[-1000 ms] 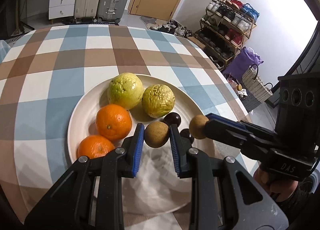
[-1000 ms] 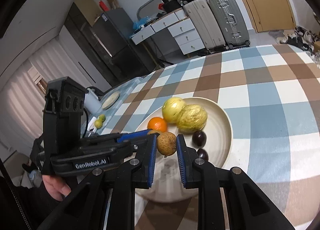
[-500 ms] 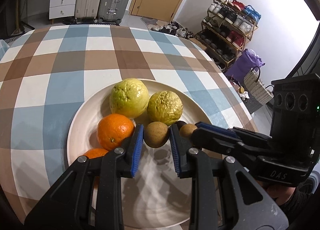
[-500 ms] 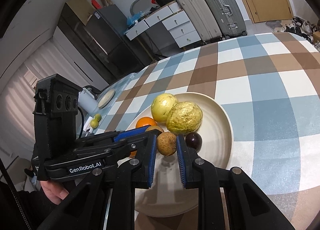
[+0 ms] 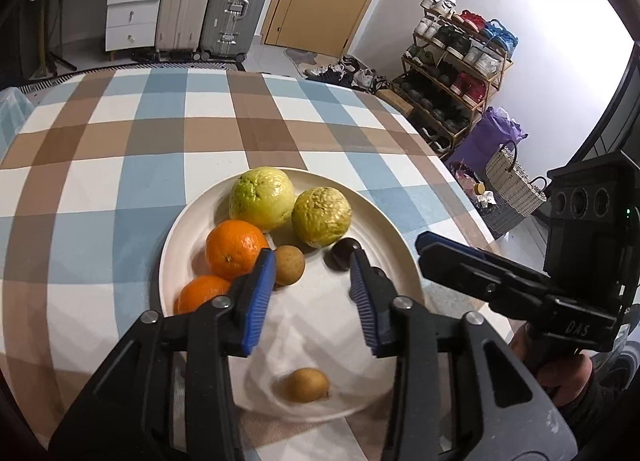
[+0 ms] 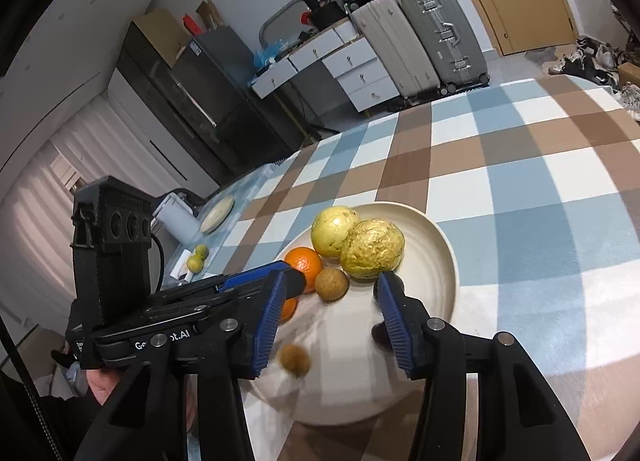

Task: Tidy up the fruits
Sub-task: 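Carry both kiwis onto the plate beside the plums and open both grippers, then withdraw both grippers from the plate toward the two red tomatoes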

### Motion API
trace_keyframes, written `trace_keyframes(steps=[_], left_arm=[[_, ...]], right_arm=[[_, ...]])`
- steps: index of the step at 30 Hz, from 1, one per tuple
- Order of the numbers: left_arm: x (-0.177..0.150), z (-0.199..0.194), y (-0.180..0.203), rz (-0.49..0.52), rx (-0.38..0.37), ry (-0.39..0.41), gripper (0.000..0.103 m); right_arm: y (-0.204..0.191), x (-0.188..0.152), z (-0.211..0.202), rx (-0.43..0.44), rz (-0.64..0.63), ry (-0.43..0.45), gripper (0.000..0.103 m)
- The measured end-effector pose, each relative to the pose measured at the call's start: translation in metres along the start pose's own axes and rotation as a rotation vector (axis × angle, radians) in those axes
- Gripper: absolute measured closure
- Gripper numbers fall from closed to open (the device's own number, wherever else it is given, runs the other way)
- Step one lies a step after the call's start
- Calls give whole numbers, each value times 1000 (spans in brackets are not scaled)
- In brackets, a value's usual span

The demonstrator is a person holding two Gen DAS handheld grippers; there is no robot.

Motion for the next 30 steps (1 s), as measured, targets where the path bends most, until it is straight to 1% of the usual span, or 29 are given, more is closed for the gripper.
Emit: trace_keyframes(steps=[1,2,3,4,5,6,7,8,9,10,11,12,13,14,19,24,28,30], left_arm=[[-1,-4,2,3,5,4,61],[-1,-10,4,6,10,10,56],[-2,-15,6,8,16,16,53],[-3,-20,9,10,19,22,49],[-3,-26,11,13,25,30,45],[-4,-31,13,16,32,34,42],[-5,-37,16,18,45,39,36],[-6,-42,17,19,57,40,31],[-8,-48,18,17,73,45,29],[-8,-52,19,16,77,51,28],[-10,-59,22,16,80,58,27],[-11,-63,23,17,86,60,26],[-13,-70,25,17,105,65,22],[-15,-75,26,17,116,71,21],[-25,-97,34,22,135,83,19],[-38,-110,39,28,156,85,13],[-49,-123,42,17,167,96,4],[-56,-130,42,8,171,105,3]], right_arm=[[0,-1,-5,-8,1,7,50],[-1,-2,-9,-10,2,12,47],[-1,-3,-14,-11,4,18,43],[-2,-4,-19,-13,6,25,36],[-2,-5,-22,-13,7,31,33],[-3,-6,-27,-14,6,39,33],[-4,-8,-32,-17,5,44,32],[-4,-10,-35,-21,4,46,26],[-5,-12,-40,-27,4,52,23],[-5,-14,-43,-29,5,56,17],[-7,-16,-49,-24,4,64,13],[-9,-17,-52,-19,0,69,12],[-11,-19,-57,-21,-6,77,9],[-12,-21,-60,-25,-9,82,6],[-22,-30,-79,-27,-25,109,2],[-33,-42,-90,-32,-63,121,1],[-40,-52,-98,-35,-90,127,0],[-43,-58,-101,-37,-99,127,0]])
Point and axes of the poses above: each gripper's, at about its wrist camera, not at the fingertips, and z roughly the way its jaws point, y to its right, x to its top, the point moved 8 cm from there along z, roughly the way its jaws point, and after that the axes turned 12 degrees about z, right-handed, at the moved point
